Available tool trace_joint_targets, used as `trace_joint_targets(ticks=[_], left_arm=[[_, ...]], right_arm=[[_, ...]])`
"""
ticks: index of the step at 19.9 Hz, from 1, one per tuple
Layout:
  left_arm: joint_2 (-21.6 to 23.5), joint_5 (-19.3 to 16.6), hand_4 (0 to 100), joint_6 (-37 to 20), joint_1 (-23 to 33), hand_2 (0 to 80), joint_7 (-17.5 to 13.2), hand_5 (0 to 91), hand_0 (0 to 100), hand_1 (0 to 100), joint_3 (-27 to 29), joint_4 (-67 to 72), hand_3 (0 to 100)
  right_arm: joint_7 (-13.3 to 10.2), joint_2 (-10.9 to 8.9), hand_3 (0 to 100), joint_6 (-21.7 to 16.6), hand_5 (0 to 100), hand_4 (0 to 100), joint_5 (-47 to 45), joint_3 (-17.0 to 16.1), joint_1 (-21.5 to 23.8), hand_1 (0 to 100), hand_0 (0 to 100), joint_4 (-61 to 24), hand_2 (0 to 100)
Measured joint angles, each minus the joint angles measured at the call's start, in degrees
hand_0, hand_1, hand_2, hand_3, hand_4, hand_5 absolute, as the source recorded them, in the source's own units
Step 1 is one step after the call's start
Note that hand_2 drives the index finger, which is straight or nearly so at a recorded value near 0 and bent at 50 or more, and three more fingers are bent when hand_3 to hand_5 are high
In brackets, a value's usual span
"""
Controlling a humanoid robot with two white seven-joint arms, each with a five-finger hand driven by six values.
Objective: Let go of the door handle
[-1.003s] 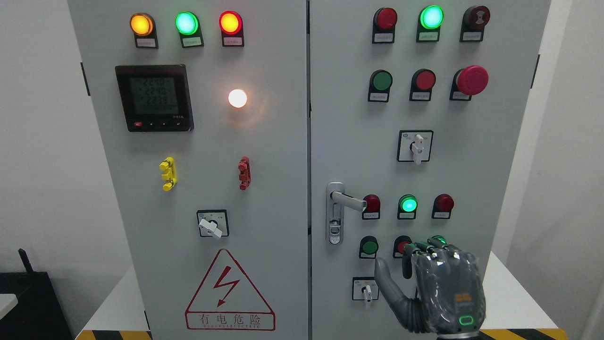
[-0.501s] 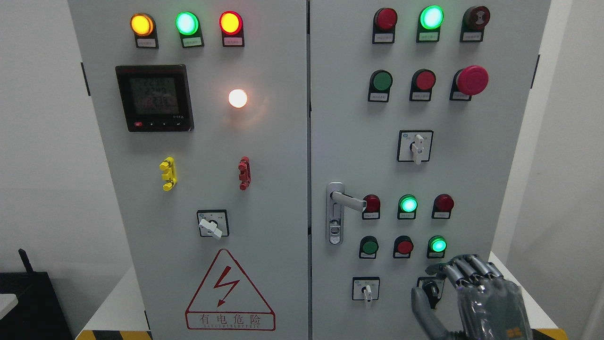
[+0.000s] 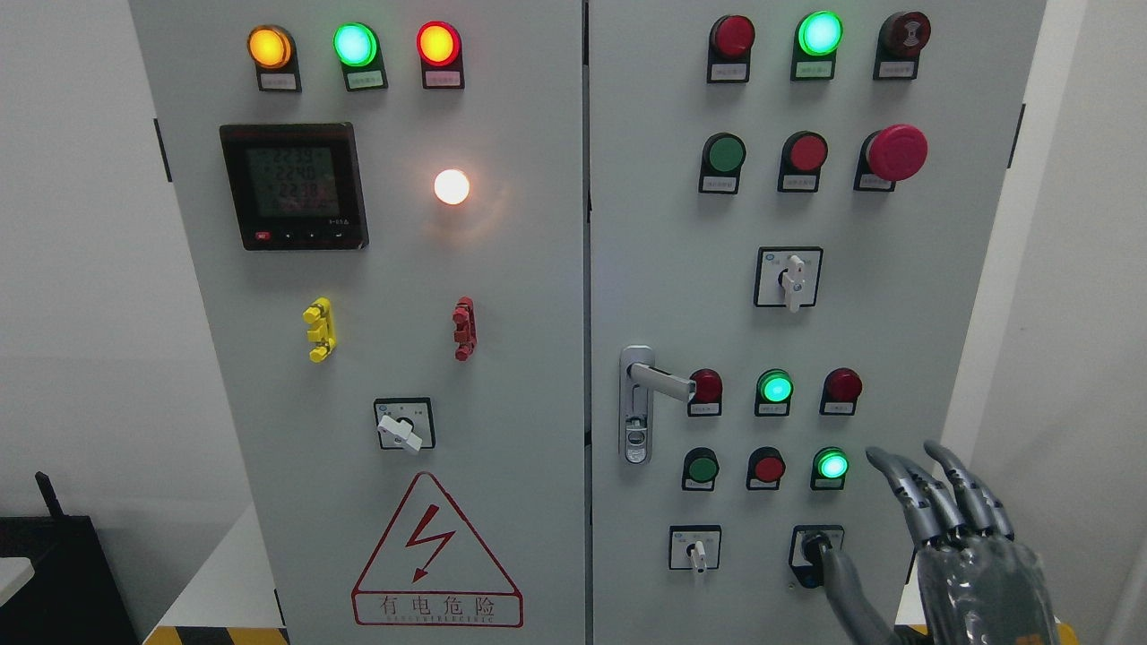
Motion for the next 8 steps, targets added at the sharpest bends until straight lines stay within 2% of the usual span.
trace_joint_targets(ticks=[8], left_arm=[[0.0,0.0,0,0.0,0.0,0.0,0.0,0.0,12,39,0.0,0.0,0]], right_arm=[[0.6,-0.18,8,-0.5,0,0,-0.4,-0.2,0.5,7,46,-0.5,2]])
